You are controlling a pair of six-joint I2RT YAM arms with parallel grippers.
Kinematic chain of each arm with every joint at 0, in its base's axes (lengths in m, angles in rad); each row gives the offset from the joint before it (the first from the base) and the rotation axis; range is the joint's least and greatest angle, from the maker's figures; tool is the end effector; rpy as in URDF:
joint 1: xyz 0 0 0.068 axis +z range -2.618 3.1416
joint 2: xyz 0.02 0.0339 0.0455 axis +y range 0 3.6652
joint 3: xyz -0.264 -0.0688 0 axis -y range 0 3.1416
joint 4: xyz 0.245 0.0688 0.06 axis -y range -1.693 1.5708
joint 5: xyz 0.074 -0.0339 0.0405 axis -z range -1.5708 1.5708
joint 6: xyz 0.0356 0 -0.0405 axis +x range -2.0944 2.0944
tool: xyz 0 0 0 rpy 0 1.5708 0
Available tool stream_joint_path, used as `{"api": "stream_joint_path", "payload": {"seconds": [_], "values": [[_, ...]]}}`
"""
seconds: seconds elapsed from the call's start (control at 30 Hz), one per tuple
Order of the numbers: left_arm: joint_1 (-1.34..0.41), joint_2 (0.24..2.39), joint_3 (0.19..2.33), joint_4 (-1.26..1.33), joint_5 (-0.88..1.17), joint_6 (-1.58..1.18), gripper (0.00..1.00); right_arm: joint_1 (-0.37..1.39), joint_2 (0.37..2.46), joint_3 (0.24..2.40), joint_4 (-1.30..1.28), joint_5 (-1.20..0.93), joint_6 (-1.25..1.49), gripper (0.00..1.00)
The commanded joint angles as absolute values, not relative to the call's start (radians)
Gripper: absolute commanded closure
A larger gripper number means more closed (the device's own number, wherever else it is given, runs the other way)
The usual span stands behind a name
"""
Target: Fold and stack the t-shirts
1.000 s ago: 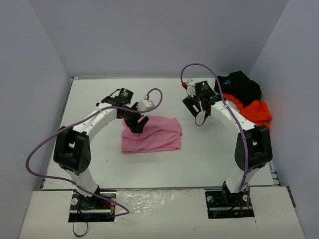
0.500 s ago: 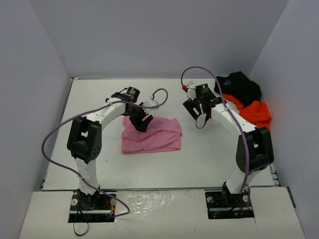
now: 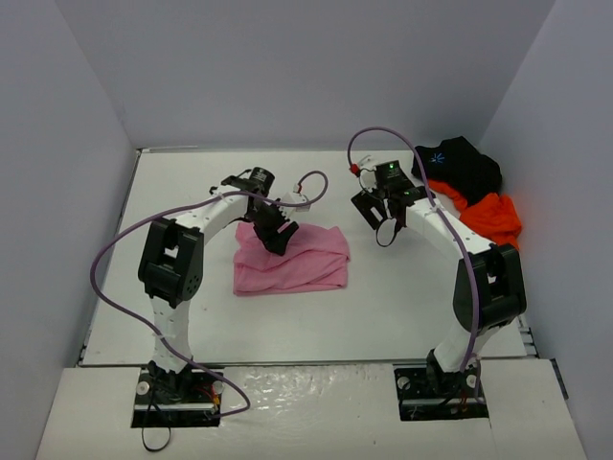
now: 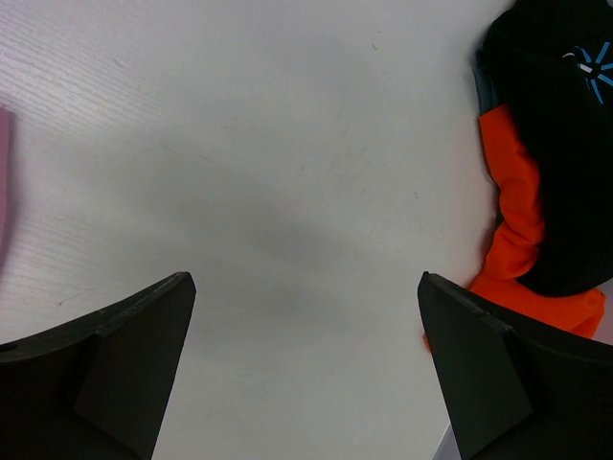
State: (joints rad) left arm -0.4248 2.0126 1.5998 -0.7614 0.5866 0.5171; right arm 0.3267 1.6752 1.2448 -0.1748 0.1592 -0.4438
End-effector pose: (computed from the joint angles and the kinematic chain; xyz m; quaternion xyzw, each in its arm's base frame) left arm 0.3758 -0.1916 0.2132 0.4766 0.8105 -0.2744 0.2015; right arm 0.3664 0.1182 0.2663 -0.2976 0.8321 -0.0974 0.4579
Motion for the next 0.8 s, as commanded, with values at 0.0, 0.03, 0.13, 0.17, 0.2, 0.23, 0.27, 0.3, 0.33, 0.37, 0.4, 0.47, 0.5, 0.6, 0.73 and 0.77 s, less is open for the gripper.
{"api": "stream_joint_path", "payload": {"seconds": [0.0,0.03,0.13,0.17,0.2,0.23,0.27,0.3,0.33,0.37,0.4,0.47,0.5,0.6,0.73,0.77], "values": [[-0.436,1.991,1.661,-0.791,0.629,0.544,0.41,0.321,1.626,1.241,-0.123,0.158,-0.448,0.00],[-0.437,1.989,1.659,-0.791,0.631,0.544,0.43,0.320,1.627,1.239,-0.122,0.160,-0.448,0.00],[-0.441,1.984,1.653,-0.796,0.638,0.547,0.66,0.319,1.631,1.236,-0.120,0.160,-0.447,0.00],[-0.442,1.981,1.650,-0.796,0.637,0.546,0.75,0.319,1.632,1.236,-0.118,0.160,-0.447,0.00],[-0.442,1.978,1.647,-0.795,0.635,0.546,0.77,0.319,1.632,1.238,-0.117,0.158,-0.446,0.00],[-0.442,1.975,1.643,-0.792,0.634,0.546,0.81,0.319,1.633,1.238,-0.117,0.158,-0.446,0.00],[-0.442,1.971,1.638,-0.789,0.634,0.546,0.85,0.319,1.634,1.238,-0.117,0.158,-0.446,0.00],[-0.442,1.969,1.634,-0.787,0.631,0.544,0.85,0.319,1.635,1.238,-0.117,0.158,-0.445,0.00],[-0.442,1.967,1.632,-0.786,0.629,0.544,0.85,0.319,1.635,1.237,-0.117,0.158,-0.445,0.00],[-0.442,1.966,1.631,-0.786,0.629,0.544,0.88,0.319,1.635,1.236,-0.116,0.158,-0.445,0.00],[-0.443,1.964,1.630,-0.784,0.628,0.542,0.93,0.319,1.635,1.235,-0.115,0.159,-0.445,0.00],[-0.443,1.961,1.629,-0.784,0.624,0.540,1.00,0.319,1.634,1.234,-0.114,0.161,-0.445,0.00],[-0.443,1.957,1.629,-0.784,0.623,0.541,1.00,0.319,1.632,1.232,-0.113,0.161,-0.445,0.00],[-0.443,1.936,1.629,-0.792,0.614,0.548,1.00,0.319,1.629,1.227,-0.110,0.159,-0.446,0.00],[-0.443,1.902,1.638,-0.798,0.595,0.548,1.00,0.320,1.632,1.229,-0.111,0.134,-0.445,0.00],[-0.443,1.894,1.644,-0.799,0.586,0.547,1.00,0.320,1.633,1.233,-0.116,0.121,-0.444,0.00]]}}
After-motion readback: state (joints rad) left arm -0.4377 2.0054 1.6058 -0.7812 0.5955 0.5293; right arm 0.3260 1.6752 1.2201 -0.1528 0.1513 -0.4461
